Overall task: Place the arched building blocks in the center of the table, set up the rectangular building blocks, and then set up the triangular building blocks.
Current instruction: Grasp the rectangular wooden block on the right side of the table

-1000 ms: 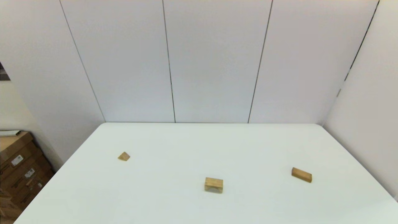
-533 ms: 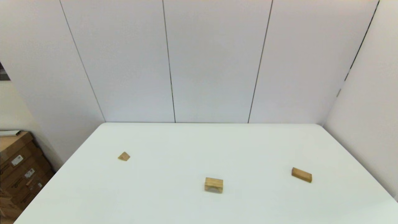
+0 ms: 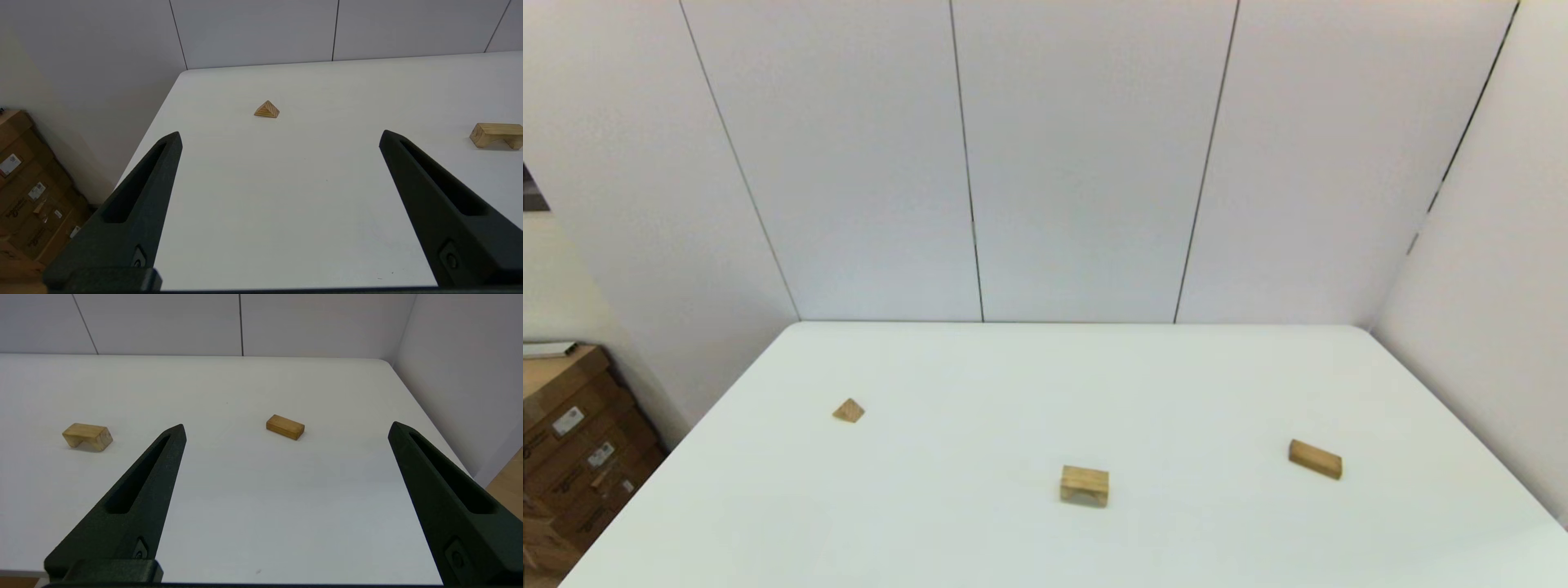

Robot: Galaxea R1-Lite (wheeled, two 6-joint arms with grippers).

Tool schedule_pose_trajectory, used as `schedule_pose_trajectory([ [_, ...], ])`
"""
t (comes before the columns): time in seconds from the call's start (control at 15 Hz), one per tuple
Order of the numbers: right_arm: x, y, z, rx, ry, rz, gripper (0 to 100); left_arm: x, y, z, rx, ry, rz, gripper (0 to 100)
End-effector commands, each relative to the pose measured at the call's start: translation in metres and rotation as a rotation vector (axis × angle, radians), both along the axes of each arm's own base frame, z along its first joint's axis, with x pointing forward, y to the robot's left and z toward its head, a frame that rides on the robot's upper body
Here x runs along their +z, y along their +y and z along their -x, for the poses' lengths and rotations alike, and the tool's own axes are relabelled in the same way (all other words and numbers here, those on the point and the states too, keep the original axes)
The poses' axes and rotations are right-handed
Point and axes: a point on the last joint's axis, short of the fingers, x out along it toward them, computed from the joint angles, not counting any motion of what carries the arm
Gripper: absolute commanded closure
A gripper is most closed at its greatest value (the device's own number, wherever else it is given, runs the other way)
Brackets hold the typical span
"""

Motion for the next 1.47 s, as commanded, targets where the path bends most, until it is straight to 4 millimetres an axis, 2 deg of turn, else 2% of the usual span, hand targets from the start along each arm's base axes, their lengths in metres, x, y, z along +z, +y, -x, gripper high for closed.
schedule_pose_trajectory([
  [0.07, -0.001, 0.0, 0.0, 0.005, 0.003, 0.01, 0, 0.0, 0.0, 0.0, -0.001, 0.0, 0.0, 0],
  [0.27, -0.001, 0.0, 0.0, 0.002, 0.01, 0.003, 0, 0.0, 0.0, 0.0, 0.001, 0.0, 0.0, 0],
  [0.33, 0.006, 0.0, -0.001, 0.002, 0.029, 0.001, 0, 0.0, 0.0, 0.0, 0.001, 0.0, 0.0, 0],
  [0.47, 0.036, 0.0, -0.012, 0.008, 0.099, -0.003, 0, 0.0, 0.0, 0.0, -0.001, 0.0, 0.0, 0],
  [0.73, 0.094, 0.0, -0.05, 0.004, 0.262, 0.004, 0, 0.0, 0.0, 0.0, 0.001, 0.0, 0.0, 0],
  [0.87, 0.108, 0.0, -0.077, 0.0, 0.403, 0.001, 0, 0.0, 0.0, 0.0, 0.001, 0.0, 0.0, 0],
  [1.27, 0.117, -0.005, -0.174, -0.013, 0.795, 0.078, 0, 0.0, 0.0, 0.0, 0.001, 0.0, 0.0, 0],
  [1.33, 0.112, -0.01, -0.188, -0.023, 0.877, 0.131, 0, 0.0, 0.0, 0.0, 0.001, 0.0, 0.0, 0],
  [1.47, 0.089, -0.024, -0.217, 0.01, 1.048, 0.268, 0, 0.0, 0.0, 0.0, 0.001, 0.0, 0.0, 0],
])
